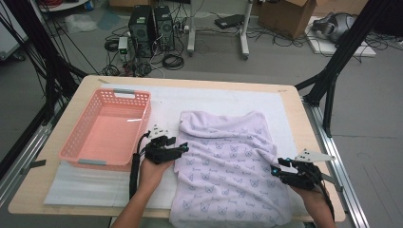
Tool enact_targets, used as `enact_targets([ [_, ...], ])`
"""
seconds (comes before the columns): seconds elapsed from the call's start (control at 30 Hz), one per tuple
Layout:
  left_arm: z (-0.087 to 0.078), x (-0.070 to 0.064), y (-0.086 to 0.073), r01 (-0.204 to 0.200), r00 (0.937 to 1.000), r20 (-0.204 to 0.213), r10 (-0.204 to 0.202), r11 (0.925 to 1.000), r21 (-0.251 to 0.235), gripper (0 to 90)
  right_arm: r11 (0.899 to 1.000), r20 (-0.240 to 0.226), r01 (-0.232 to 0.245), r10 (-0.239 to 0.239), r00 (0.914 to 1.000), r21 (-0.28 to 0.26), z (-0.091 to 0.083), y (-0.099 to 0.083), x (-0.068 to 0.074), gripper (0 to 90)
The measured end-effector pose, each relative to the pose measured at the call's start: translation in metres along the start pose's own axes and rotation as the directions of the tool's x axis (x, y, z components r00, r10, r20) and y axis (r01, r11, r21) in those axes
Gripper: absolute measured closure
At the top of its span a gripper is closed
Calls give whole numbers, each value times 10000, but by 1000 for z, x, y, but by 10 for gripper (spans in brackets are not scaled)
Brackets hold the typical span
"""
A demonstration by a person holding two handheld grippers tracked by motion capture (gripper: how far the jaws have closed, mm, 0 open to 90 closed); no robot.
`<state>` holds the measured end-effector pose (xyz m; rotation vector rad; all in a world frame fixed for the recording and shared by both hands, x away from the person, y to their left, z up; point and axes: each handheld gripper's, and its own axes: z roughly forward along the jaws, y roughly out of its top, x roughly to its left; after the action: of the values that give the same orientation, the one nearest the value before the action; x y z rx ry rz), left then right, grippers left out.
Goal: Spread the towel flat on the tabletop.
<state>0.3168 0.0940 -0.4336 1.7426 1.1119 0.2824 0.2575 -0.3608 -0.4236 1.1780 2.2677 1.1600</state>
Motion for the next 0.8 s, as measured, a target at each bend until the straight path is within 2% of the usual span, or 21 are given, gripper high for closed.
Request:
enact_targets([
  [0.07, -6, -3, -7, 112, 9994, 322, -114, 9999, 72, 406, 9996, 99, -259, 258, 9996, 61, 4, -7, -3, 511],
  [0.17, -11, -8, -17, 91, 9981, 604, -123, 9986, 529, 383, 9985, 320, -411, 399, 9987, 368, 13, -20, -8, 483],
  [0.2, -12, -11, -23, -36, 9974, 724, -17, 9973, 735, 381, 9987, 354, -383, 371, 9987, 329, 13, -21, -9, 483],
  [0.23, -12, -11, -23, -36, 9974, 724, -17, 9973, 735, 377, 9988, 355, -386, 375, 9987, 287, 13, -22, -9, 483],
  [0.27, -9, -17, -28, -179, 9968, 796, 97, 9945, 1028, 376, 9991, 383, -307, 296, 9988, 285, 14, -21, -8, 482],
  [0.3, -9, -17, -28, -179, 9968, 796, 97, 9945, 1028, 376, 9993, 445, -175, 161, 9989, 319, 14, -21, -8, 483],
  [0.33, -3, -22, -33, -508, 9963, 760, 411, 9901, 1307, 380, 9994, 520, -29, 12, 9986, 335, 15, -21, -7, 487],
  [0.37, -3, -26, -34, -765, 9962, 501, 706, 9891, 1260, 389, 9993, 623, 65, -88, 9980, 369, 15, -21, -6, 494],
  [0.4, -3, -26, -34, -765, 9962, 501, 706, 9891, 1260, 446, 9990, 759, 217, -246, 9968, 386, 16, -20, -6, 486],
  [0.43, -2, -30, -34, -1030, 9946, 19, 1037, 9857, 1336, 522, 9987, 955, 261, -301, 9950, 428, 17, -20, -5, 465],
  [0.47, -2, -30, -34, -1138, 9929, -191, 1175, 9837, 1390, 625, 9989, 1092, 251, -294, 9936, 408, 17, -19, -6, 463],
  [0.5, -2, -30, -34, -1138, 9929, -191, 1175, 9837, 1390, 717, 9989, 1092, 251, -294, 9936, 408, 17, -19, -6, 463],
  [0.53, -2, -24, -31, -878, 9954, -249, 927, 9844, 1527, 804, 9988, 1234, 312, -356, 9917, 375, 20, -17, -7, 438],
  [0.57, -2, -21, -29, -646, 9975, -170, 680, 9856, 1563, 825, 9989, 1190, 296, -338, 9923, 362, 22, -17, -8, 441],
  [0.6, -2, -21, -29, -646, 9975, -170, 680, 9856, 1563, 837, 9991, 1132, 238, -277, 9932, 358, 24, -15, -9, 456],
  [0.63, -2, -19, -28, -567, 9981, -130, 595, 9859, 1572, 840, 9992, 965, 189, -222, 9951, 350, 26, -14, -10, 532],
  [0.67, -1, -15, -24, -479, 9977, -418, 543, 9890, 1399, 843, 9993, 621, 89, -112, 9980, 358, 28, -12, -10, 640],
  [0.7, -1, -12, -21, -331, 9977, -549, 402, 9915, 1256, 843, 9994, 329, 66, -77, 9994, 330, 30, -10, -11, 751],
  [0.73, -1, -12, -21, -331, 9977, -549, 402, 9915, 1256, 844, 9995, 19, 11, -11, 10000, 311, 33, -7, -11, 818],
  [0.77, 0, -6, -16, -60, 9967, -801, 135, 9957, 923, 844, 9995, -179, -189, 194, 9997, 249, 36, -5, -13, 834],
  [0.8, 1, -4, -14, 7, 9957, -920, 71, 9964, 849, 844, 9991, -132, -328, 331, 9994, 271, 39, -3, -15, 841],
])
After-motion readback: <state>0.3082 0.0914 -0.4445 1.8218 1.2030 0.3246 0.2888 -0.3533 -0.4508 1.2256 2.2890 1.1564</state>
